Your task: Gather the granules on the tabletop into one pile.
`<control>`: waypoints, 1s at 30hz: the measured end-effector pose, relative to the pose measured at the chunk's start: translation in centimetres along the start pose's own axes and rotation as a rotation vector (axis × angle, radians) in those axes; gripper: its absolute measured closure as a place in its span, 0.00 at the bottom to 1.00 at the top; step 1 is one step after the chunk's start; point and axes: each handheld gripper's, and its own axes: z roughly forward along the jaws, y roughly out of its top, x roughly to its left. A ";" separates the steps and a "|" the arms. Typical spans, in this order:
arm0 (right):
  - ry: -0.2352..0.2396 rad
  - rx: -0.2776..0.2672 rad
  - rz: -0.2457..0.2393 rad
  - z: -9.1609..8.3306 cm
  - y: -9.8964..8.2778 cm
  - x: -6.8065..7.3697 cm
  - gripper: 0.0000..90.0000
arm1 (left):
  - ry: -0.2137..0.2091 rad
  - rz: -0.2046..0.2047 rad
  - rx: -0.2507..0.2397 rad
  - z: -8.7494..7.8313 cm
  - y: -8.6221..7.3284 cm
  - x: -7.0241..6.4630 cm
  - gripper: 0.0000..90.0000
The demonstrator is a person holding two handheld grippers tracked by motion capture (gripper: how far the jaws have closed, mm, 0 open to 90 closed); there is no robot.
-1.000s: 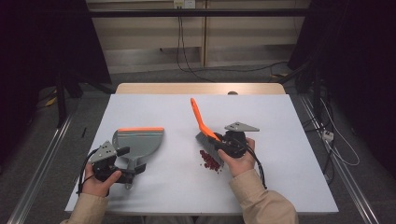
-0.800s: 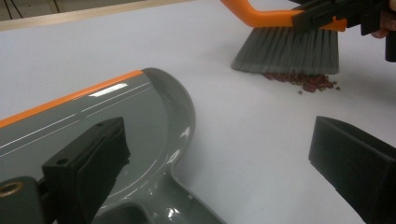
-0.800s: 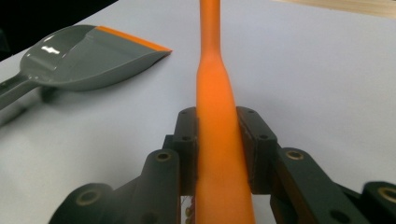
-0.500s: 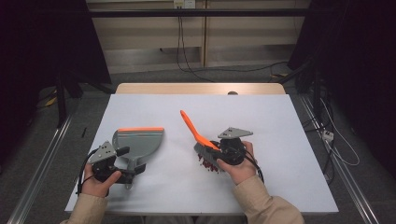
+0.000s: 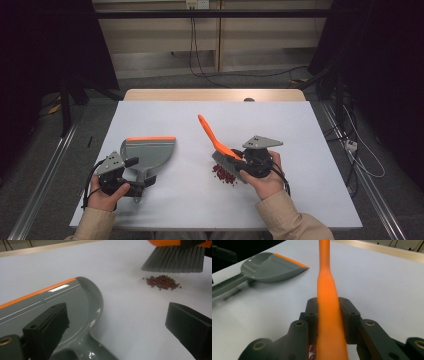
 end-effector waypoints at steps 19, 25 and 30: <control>0.049 0.060 -0.009 0.2 -1.3 -0.2 0.79 | 0.004 0.002 0.003 -0.1 0.0 -0.1 0.05; 0.044 0.002 0.023 -1.1 -1.2 -1.1 0.79 | 0.025 -0.007 0.013 0.0 -0.2 -0.3 0.05; 0.016 -0.037 0.031 -1.1 -1.4 -2.5 0.79 | 0.072 -0.013 0.049 -0.1 -0.4 -0.3 0.06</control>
